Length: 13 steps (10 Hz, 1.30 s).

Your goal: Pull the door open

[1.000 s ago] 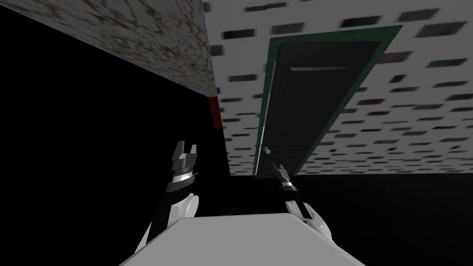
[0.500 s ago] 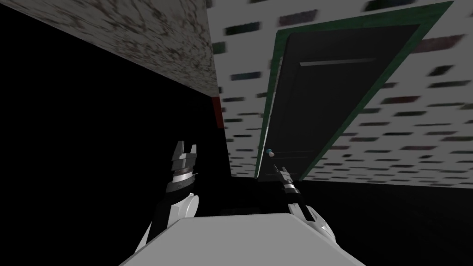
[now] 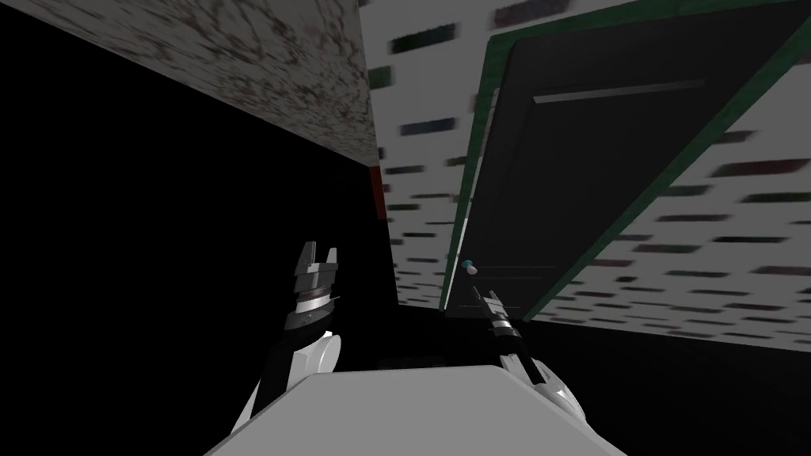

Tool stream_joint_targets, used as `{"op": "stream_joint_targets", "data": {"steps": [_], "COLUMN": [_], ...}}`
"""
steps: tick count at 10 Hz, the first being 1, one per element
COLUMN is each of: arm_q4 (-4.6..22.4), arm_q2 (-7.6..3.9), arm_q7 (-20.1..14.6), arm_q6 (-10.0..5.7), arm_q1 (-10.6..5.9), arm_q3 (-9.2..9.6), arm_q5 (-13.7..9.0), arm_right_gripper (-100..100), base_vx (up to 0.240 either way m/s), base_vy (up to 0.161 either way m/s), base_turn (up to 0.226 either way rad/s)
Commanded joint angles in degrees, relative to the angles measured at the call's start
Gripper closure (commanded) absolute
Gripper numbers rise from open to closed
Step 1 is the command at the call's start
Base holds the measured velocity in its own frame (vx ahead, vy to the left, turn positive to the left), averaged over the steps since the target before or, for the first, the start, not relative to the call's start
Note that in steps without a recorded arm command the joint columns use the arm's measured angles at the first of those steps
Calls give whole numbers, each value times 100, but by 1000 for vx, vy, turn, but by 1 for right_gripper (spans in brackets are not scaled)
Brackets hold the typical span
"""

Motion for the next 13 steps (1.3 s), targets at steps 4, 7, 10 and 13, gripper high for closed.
{"op": "stream_joint_targets", "data": {"steps": [4,7,10,13], "arm_q4": [588,873,1396,1587], "arm_q2": [-98,-149,-243,-277], "arm_q7": [393,568,888,1006], "arm_q6": [-143,-211,-338,-384], "arm_q1": [-150,-225,-364,-415], "arm_q3": [-68,-100,-158,-179], "arm_q5": [1,1,1,1], "arm_right_gripper": [-100,-100,-100,-100], "base_vx": [61,36,54,46], "base_vy": [-45,-23,-37,-43], "base_turn": [91,63,107,43]}}
